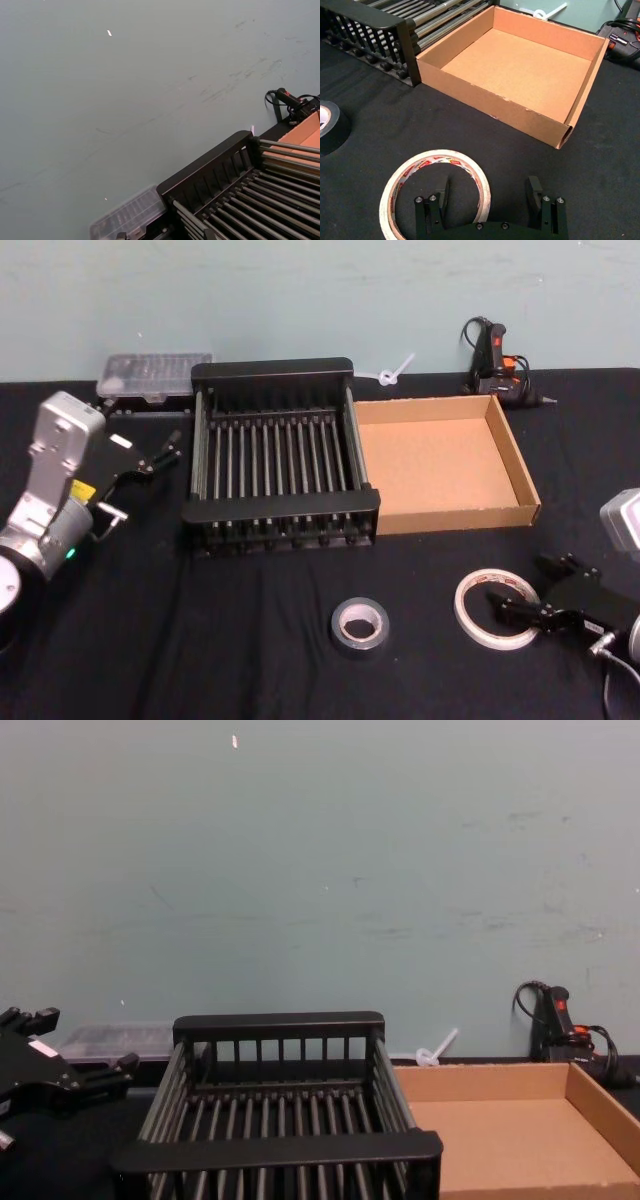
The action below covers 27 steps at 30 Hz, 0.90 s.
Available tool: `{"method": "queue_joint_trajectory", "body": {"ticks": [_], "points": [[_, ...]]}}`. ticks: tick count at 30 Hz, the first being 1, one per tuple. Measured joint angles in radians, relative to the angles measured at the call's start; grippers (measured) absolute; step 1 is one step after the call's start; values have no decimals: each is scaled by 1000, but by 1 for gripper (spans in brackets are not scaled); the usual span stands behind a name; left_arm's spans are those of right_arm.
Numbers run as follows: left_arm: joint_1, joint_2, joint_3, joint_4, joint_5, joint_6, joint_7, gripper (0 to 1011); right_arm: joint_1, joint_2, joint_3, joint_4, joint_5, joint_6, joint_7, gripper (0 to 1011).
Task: Pick up the white tape and place it into the black box , Pick up the silver tape and place it into the brown box.
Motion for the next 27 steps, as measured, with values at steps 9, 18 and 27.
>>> {"method": "queue_joint_trajectory", "body": {"ticks": [9,18,27], "points": [[0,0,0,0,0,0,0,1001,-1,0,0,0,0,0,2,1002],[0,0,0,0,0,0,0,1001,-1,0,0,0,1,-1,2,1002],[0,0,0,0,0,0,0,1001,-1,0,0,-1,1,-1,1,924]]}}
